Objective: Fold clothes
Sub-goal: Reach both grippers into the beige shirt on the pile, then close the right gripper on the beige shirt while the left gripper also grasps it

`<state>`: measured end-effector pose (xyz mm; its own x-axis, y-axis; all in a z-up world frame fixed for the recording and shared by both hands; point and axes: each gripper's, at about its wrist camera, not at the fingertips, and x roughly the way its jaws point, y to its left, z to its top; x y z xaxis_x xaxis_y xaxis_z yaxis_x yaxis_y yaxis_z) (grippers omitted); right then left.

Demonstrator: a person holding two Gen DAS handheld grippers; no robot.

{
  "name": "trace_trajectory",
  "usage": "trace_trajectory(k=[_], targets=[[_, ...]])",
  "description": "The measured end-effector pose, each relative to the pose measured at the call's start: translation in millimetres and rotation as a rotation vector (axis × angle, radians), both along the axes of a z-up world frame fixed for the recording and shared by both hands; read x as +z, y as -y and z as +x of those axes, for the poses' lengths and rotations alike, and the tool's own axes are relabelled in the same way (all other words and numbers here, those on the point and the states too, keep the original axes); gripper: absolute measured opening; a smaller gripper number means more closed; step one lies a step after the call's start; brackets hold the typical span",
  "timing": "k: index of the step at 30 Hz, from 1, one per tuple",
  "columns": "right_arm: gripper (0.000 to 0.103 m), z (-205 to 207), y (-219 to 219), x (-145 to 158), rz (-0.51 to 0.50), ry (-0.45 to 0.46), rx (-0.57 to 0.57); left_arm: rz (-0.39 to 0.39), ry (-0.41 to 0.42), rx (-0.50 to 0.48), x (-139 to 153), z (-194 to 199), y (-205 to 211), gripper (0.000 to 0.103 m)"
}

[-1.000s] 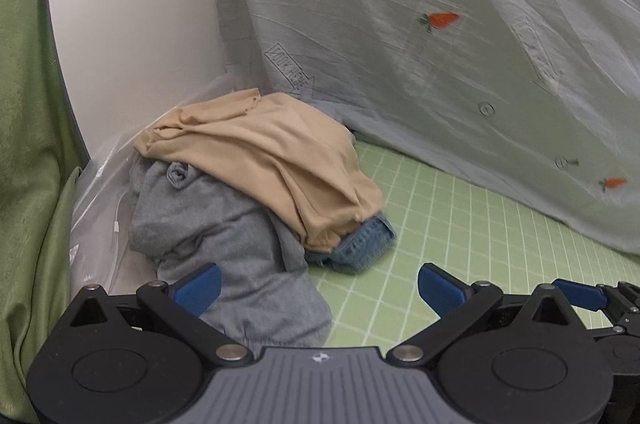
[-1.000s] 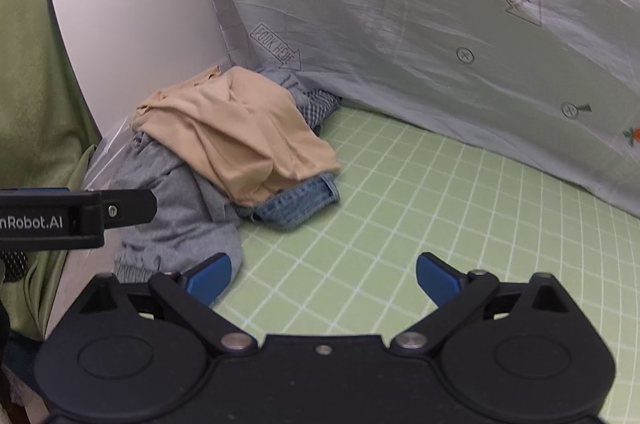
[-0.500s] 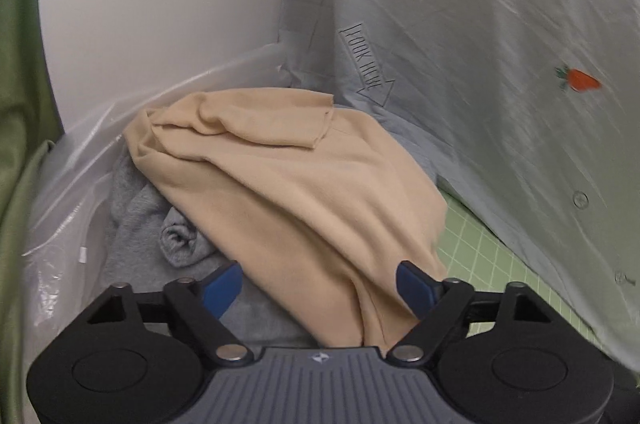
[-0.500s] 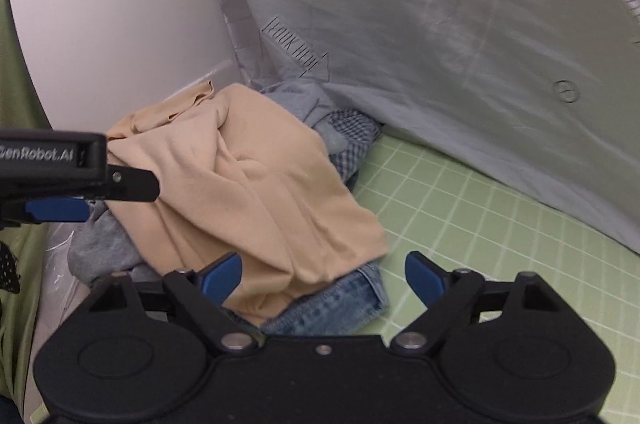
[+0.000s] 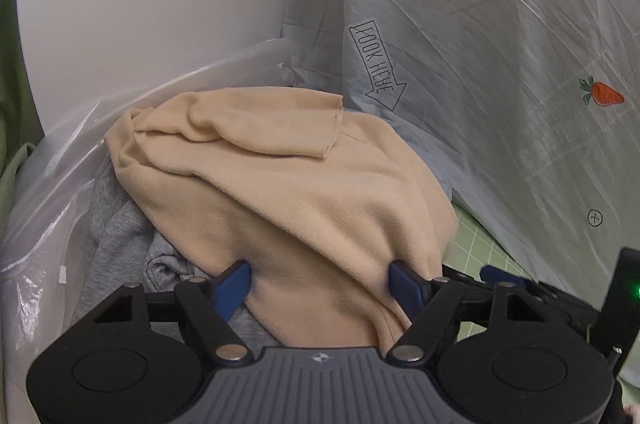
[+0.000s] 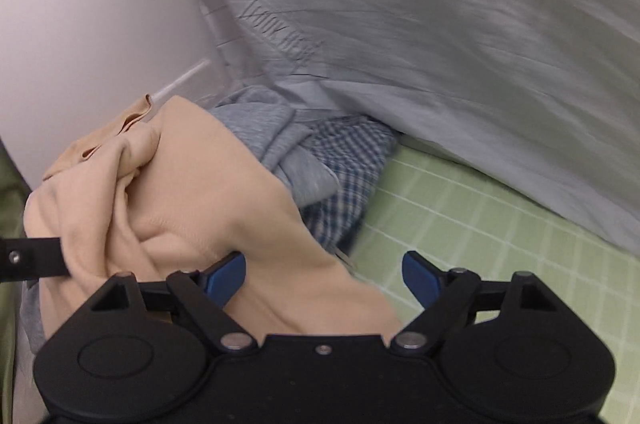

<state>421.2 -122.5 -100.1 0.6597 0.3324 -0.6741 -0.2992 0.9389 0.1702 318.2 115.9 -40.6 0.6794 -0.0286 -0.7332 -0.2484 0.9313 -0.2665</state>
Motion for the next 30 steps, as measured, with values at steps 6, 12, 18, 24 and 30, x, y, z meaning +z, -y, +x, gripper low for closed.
trace_trajectory(k=[6, 12, 18, 24, 30], targets=[[0.075, 20.2, 15.4, -11.7, 0.123, -0.06, 0.123, 0.071, 0.015, -0.005, 6.4, -2.0, 15.8, 0.057], [0.0, 13.6, 12.3, -10.6, 0.207, -0.062, 0.248, 0.087, 0.029, 0.008, 10.7, -7.1, 16.9, 0.04], [0.001, -8.3, 11.1, -6.8, 0.201, -0.02, 0.119, 0.062, 0.032, 0.014, 15.2, -15.1, 9.5, 0.03], [0.052, -6.6, 33.6, 7.1, 0.339, -0.032, -0.067, -0.006, 0.014, 0.065, 20.6, -15.7, -2.7, 0.04], [0.079, 8.4, 22.1, 14.3, 0.366, -0.059, -0.044, -0.038, 0.006, 0.161, 19.5, -3.9, -25.8, 0.061]])
